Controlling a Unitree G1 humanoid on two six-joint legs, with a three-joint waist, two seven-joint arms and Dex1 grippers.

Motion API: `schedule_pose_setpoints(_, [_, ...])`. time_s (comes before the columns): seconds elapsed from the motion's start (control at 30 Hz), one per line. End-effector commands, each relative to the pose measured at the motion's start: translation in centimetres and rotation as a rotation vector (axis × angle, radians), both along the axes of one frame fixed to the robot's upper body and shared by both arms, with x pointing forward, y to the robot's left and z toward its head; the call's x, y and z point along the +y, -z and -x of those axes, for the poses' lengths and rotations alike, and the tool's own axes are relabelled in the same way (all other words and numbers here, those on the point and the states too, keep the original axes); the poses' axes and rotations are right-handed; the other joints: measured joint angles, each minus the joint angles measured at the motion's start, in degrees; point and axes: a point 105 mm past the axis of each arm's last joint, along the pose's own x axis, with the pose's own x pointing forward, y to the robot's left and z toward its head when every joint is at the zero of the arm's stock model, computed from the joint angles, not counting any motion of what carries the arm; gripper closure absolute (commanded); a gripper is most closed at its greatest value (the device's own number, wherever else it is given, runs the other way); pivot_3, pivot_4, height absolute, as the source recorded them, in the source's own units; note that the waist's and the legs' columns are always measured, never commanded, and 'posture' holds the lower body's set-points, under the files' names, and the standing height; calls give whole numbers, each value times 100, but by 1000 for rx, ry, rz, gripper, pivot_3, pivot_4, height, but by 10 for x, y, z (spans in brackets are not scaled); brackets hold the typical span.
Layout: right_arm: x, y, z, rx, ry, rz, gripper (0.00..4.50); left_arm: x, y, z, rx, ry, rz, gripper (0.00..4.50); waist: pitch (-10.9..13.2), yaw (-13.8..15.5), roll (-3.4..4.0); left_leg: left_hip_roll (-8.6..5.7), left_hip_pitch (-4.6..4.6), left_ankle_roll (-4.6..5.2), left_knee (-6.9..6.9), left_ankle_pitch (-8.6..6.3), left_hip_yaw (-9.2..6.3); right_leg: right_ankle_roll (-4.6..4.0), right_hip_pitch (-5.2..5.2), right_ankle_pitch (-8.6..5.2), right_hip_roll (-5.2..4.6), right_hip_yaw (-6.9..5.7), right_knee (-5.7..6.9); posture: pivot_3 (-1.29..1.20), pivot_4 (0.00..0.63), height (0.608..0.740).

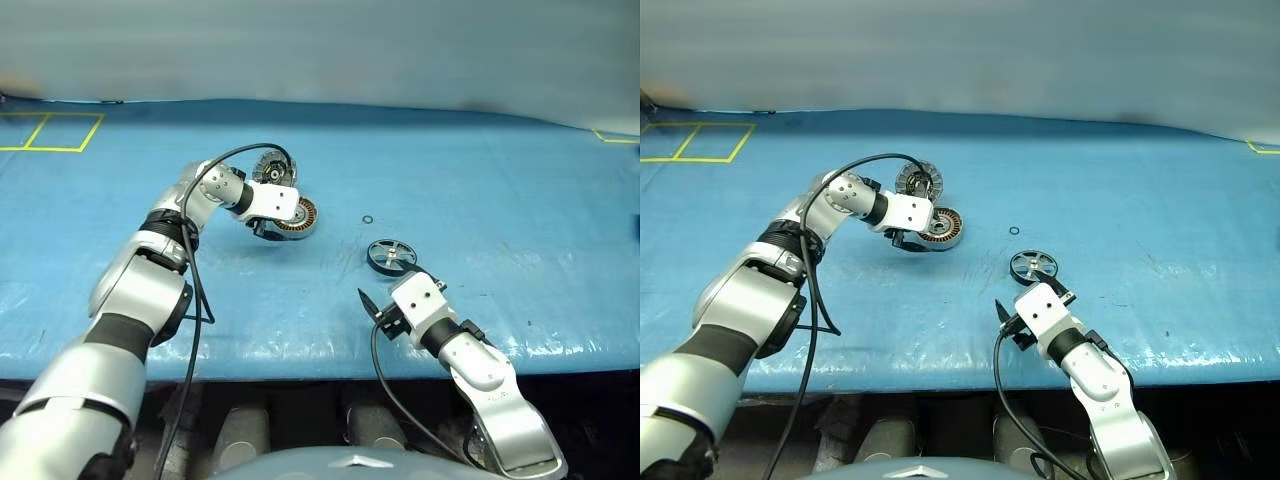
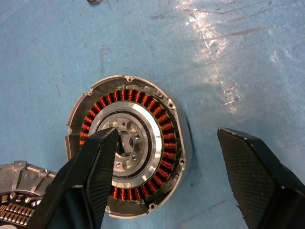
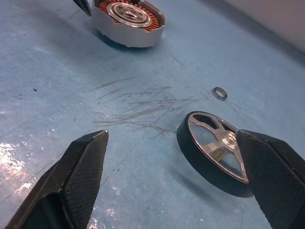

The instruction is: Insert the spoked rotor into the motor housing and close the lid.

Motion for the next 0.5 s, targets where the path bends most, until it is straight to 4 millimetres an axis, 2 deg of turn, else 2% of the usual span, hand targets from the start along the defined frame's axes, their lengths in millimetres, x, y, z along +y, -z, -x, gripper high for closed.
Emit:
schedule_pose_setpoints(0.03, [0, -12, 2, -56, 22, -11, 0, -4, -34, -2, -38, 30, 118, 941, 0, 0, 0, 0, -1, 0, 1, 0, 0, 0, 0, 0, -1, 0, 0, 0, 150, 740])
schedule_pose_setpoints(0.23, [3, -9, 2, -55, 29, -24, 0, 10, -32, -1, 80, -35, 158, 941, 0, -18, 0, 2, 3, 0, 0, 0, 1, 0, 1, 0, 3, 0, 4, 0, 150, 740])
schedule_pose_setpoints(0.37, [5, -9, 1, -54, 27, -24, 0, 24, -18, 0, 118, -86, 98, 941, 0, -21, 0, 2, 3, 0, 1, 0, 0, -1, 0, 0, 3, 0, 5, 0, 150, 740])
schedule_pose_setpoints(0.5, [4, -7, 2, -46, 27, -21, 0, 23, -16, -1, 125, -106, 126, 941, 0, 0, 0, 1, 1, 0, 1, 0, -1, 0, 0, 0, 1, -1, 3, 0, 150, 740])
